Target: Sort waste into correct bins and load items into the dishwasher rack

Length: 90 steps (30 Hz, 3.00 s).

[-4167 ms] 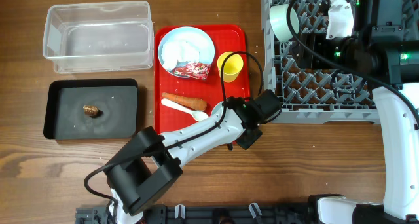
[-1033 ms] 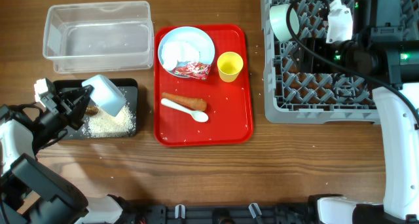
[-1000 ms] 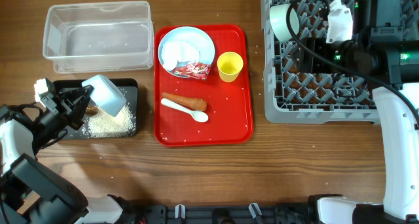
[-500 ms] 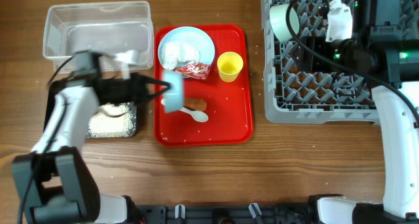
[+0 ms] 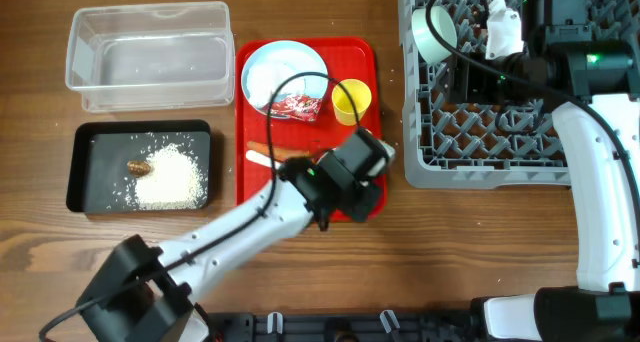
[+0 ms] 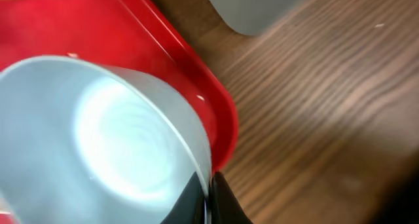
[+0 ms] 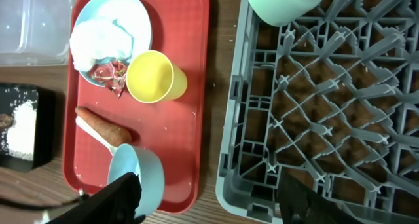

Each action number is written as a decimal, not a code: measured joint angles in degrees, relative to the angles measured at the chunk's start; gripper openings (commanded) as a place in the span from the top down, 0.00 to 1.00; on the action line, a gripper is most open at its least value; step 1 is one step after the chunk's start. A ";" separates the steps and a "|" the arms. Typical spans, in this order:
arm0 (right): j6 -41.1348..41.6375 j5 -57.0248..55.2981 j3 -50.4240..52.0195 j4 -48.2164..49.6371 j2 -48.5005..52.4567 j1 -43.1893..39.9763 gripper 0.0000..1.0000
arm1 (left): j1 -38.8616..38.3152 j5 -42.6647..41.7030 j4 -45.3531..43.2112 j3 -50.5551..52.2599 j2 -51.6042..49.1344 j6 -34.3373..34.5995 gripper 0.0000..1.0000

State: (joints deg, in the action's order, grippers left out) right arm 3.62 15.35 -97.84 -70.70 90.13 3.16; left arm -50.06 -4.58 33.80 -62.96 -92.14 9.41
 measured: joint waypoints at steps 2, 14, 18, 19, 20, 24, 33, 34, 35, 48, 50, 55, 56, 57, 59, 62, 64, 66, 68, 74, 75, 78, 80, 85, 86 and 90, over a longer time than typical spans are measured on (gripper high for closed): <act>0.00 0.00 0.00 0.00 0.00 0.00 0.29 | -1.95 5.22 -0.83 0.00 -0.11 0.00 0.89; -0.22 0.09 0.00 0.02 0.00 0.00 0.21 | -1.38 10.75 -2.58 0.00 -1.84 4.17 0.23; -0.22 1.40 0.00 0.00 0.00 0.61 0.22 | 4.31 11.10 -0.74 -0.09 8.31 11.52 0.18; -0.22 1.53 0.00 0.02 0.11 1.42 0.22 | 6.93 11.65 0.76 -0.24 11.80 14.27 0.18; -0.22 1.62 0.00 0.11 0.42 2.47 0.22 | 9.64 12.20 1.66 -0.50 14.69 16.41 0.18; -0.15 2.23 1.49 2.25 4.17 8.83 0.28 | 20.94 13.31 6.80 -1.27 21.79 23.19 0.12; 1.33 2.62 17.94 14.05 11.10 16.09 0.43 | 30.77 13.53 9.92 -1.29 18.53 26.60 0.09; 1.66 2.62 19.69 15.61 11.19 16.22 0.44 | 30.91 13.53 9.90 -1.29 18.05 26.73 0.09; 1.81 2.64 21.55 17.86 11.19 16.33 0.46 | 30.95 13.53 9.88 -1.29 17.51 26.75 0.08; 4.11 3.02 35.15 32.74 11.26 16.90 0.76 | 30.97 13.53 9.88 -1.29 15.19 26.93 0.09; 4.11 3.26 35.15 32.70 11.26 16.90 0.76 | 30.97 13.53 9.88 -1.29 15.19 26.93 0.09; 4.11 3.74 35.15 32.52 11.26 16.90 0.76 | 30.97 13.53 9.90 -1.29 15.19 26.93 0.09; 4.11 3.89 35.15 32.46 11.26 16.90 0.76 | 30.97 13.53 9.90 -1.29 15.19 26.93 0.09; 4.11 3.96 35.15 32.46 11.26 16.92 0.76 | 30.97 13.53 9.90 -1.29 15.19 26.93 0.09; 4.11 4.15 35.15 32.44 11.26 17.46 0.76 | 30.97 13.53 9.90 -1.29 15.19 26.93 0.09; 4.33 3.93 35.78 32.68 11.26 19.56 0.77 | 30.97 13.53 9.90 -1.29 15.19 26.93 0.09; 5.62 2.08 35.85 32.68 11.28 20.52 0.80 | 30.97 13.53 9.90 -1.29 15.08 26.93 0.08; 6.64 0.42 35.85 32.68 11.28 20.52 0.90 | 30.97 13.53 9.90 -1.29 14.86 26.95 0.07; 7.56 -0.68 35.85 32.70 11.28 20.55 0.96 | 30.97 13.53 9.90 -1.29 14.71 26.95 0.00; 8.13 -1.51 35.85 32.83 11.28 20.55 0.96 | 30.97 13.53 9.90 -1.29 14.69 27.15 0.00; 8.13 -1.51 35.85 32.72 11.28 20.55 0.96 | 30.97 13.53 9.90 -1.29 14.69 27.15 0.00; 8.11 -2.45 35.39 29.16 8.96 20.55 0.96 | 30.95 13.53 9.88 -1.29 14.69 27.15 0.00; 8.13 -4.96 33.16 26.45 4.15 20.55 0.96 | 30.97 13.53 9.88 -1.29 14.67 27.15 0.00; 8.15 -20.22 25.59 25.29 -14.38 20.55 0.96 | 30.97 13.53 9.90 -1.29 14.67 27.15 0.00; 8.68 -26.03 25.07 24.94 -18.10 20.55 0.96 | 30.97 13.53 9.88 -1.29 14.67 27.15 0.00; 13.99 -49.18 24.94 23.43 -23.04 20.44 0.96 | 30.97 13.53 9.90 -1.29 14.67 27.15 0.00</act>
State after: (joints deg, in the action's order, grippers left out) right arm 17.61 -33.82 -72.90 -47.27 67.09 23.59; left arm -19.09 8.95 43.70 -64.25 -77.47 36.56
